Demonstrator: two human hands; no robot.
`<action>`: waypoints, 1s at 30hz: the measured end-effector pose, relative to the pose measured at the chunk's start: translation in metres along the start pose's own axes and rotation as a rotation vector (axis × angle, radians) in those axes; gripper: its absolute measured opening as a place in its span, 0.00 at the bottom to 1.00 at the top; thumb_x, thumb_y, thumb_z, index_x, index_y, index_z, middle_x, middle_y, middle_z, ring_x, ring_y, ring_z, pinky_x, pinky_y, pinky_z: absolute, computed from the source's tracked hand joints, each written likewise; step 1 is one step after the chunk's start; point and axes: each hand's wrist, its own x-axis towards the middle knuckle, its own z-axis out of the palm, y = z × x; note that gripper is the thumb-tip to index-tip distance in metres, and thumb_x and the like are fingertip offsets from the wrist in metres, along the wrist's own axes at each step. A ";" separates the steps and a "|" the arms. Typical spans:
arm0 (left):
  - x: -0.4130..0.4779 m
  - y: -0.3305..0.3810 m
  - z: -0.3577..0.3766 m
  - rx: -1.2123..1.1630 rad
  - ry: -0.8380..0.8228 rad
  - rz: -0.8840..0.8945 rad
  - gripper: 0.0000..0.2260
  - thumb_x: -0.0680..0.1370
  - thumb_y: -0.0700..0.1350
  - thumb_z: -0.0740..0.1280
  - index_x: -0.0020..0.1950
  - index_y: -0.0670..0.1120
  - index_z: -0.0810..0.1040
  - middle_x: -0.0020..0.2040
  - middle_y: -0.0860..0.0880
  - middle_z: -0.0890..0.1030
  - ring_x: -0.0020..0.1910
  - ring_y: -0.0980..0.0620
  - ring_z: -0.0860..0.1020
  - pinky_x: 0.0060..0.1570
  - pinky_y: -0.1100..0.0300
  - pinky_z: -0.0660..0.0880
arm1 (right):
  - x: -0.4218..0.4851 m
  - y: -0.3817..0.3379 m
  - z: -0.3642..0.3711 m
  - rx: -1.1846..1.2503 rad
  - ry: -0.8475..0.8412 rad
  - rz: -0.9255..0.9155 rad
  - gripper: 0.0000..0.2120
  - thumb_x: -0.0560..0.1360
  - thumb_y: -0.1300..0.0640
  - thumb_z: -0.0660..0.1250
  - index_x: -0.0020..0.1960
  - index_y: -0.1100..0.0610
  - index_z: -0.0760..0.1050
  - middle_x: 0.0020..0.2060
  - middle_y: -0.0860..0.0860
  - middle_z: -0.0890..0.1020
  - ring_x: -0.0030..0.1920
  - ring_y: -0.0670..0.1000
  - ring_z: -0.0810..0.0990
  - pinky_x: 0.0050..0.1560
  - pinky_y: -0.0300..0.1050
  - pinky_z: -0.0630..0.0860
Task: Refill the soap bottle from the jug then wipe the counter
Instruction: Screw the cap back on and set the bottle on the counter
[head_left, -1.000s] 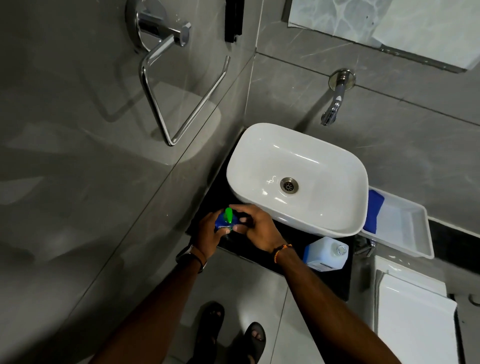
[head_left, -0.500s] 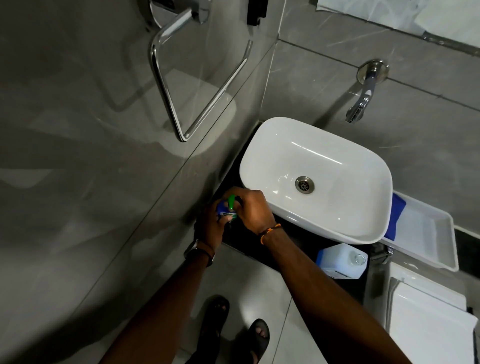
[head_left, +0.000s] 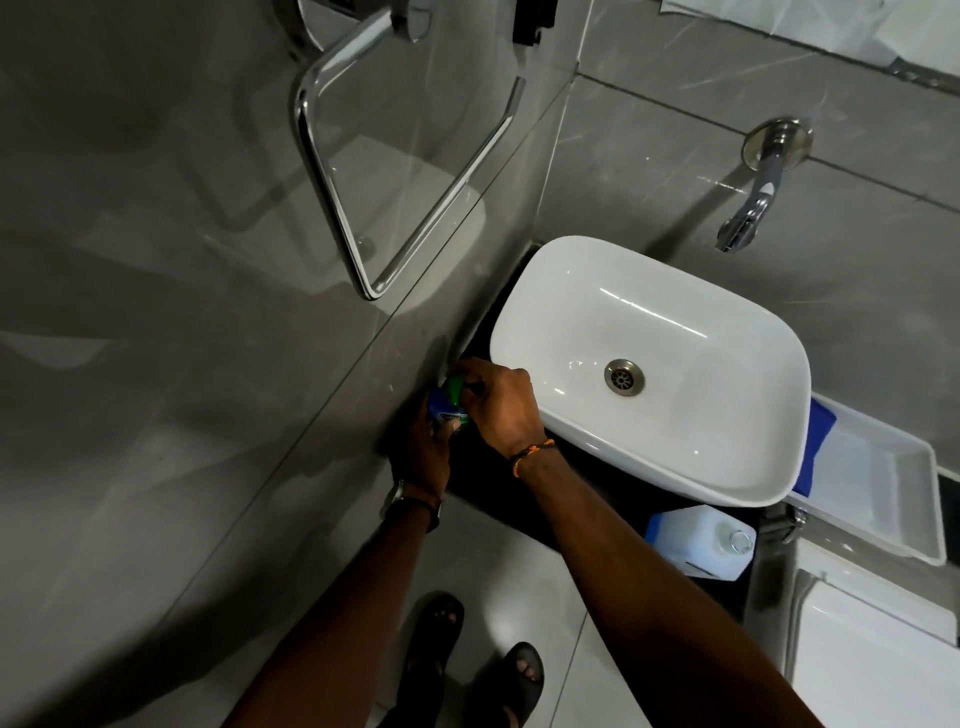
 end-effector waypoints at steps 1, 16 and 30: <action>0.001 0.001 0.001 -0.044 0.008 -0.042 0.22 0.79 0.38 0.69 0.72 0.38 0.71 0.66 0.38 0.79 0.66 0.41 0.78 0.65 0.47 0.76 | 0.002 0.000 0.001 0.003 -0.003 0.004 0.17 0.73 0.68 0.69 0.60 0.57 0.83 0.51 0.53 0.88 0.50 0.56 0.87 0.55 0.47 0.82; 0.001 -0.006 0.008 -0.180 0.121 -0.128 0.19 0.78 0.39 0.71 0.69 0.40 0.76 0.62 0.40 0.82 0.61 0.43 0.82 0.60 0.56 0.78 | 0.018 0.000 -0.009 -0.116 -0.104 -0.037 0.22 0.71 0.64 0.64 0.61 0.50 0.82 0.53 0.54 0.88 0.51 0.62 0.85 0.53 0.55 0.81; 0.004 -0.003 0.010 -0.051 0.216 -0.053 0.14 0.79 0.42 0.71 0.64 0.41 0.81 0.58 0.42 0.85 0.58 0.44 0.83 0.59 0.47 0.80 | 0.021 0.003 -0.006 -0.045 -0.104 -0.018 0.20 0.72 0.69 0.65 0.60 0.54 0.83 0.51 0.54 0.88 0.50 0.59 0.85 0.54 0.56 0.81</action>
